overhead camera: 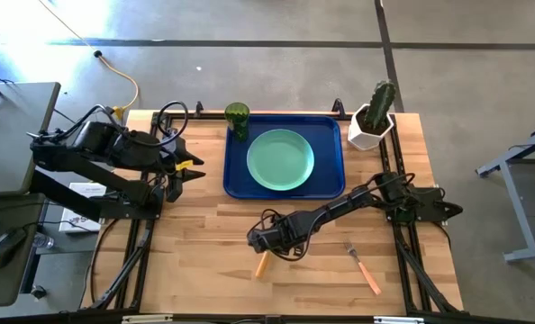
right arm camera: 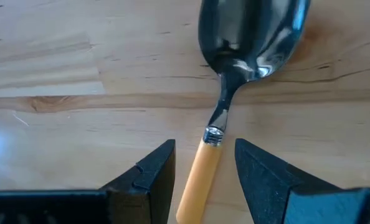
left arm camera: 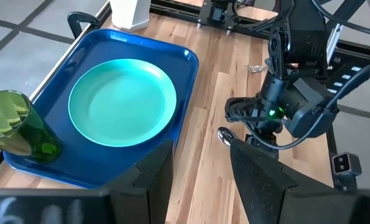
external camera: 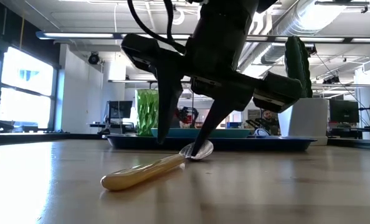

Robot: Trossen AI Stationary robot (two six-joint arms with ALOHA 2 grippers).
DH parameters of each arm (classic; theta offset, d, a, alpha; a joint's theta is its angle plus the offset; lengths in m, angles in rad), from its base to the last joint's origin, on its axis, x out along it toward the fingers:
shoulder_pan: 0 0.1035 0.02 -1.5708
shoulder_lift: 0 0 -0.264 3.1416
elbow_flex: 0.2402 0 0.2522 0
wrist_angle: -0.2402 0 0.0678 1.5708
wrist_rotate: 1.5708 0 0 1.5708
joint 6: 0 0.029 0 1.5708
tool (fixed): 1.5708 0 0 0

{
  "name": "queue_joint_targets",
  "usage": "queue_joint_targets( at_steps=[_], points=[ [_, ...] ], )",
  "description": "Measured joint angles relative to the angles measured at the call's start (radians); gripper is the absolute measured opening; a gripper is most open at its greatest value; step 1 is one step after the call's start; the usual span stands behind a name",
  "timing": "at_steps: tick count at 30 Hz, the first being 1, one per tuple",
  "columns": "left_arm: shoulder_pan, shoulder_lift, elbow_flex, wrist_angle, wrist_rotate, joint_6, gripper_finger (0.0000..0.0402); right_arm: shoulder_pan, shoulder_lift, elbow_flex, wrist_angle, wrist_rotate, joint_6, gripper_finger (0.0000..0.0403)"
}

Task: Pick and place plate/cup/fork/spoon on tray
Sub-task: Put the yellow spoon on the blue serving tray

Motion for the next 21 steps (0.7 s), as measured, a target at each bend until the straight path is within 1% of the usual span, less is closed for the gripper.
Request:
queue_joint_targets(
  at_steps=[5, 8, 13, 16, 21],
  points=[
    [0.000, 0.000, 0.000, 0.001, 0.000, 0.015, 0.0147, -0.001, 0.028, 0.000, 0.047, -0.031, 0.019, 0.0155],
    [0.000, 0.000, 0.000, 0.000, 0.001, 0.038, 0.0147, -0.002, 0.040, 0.003, 0.053, -0.064, 0.025, 0.0155],
    [0.000, 0.000, 0.000, 0.000, 0.002, 0.040, 0.0147, -0.003, 0.046, 0.005, 0.029, -0.071, 0.040, 0.0154],
    [0.000, 0.000, 0.000, 0.000, 0.002, 0.051, 0.0147, -0.003, 0.048, 0.006, 0.009, -0.070, 0.041, 0.0141],
    [0.000, 0.000, 0.000, 0.000, 0.002, 0.083, 0.0147, -0.009, 0.049, 0.006, -0.025, -0.084, 0.036, 0.0104]
  ],
)
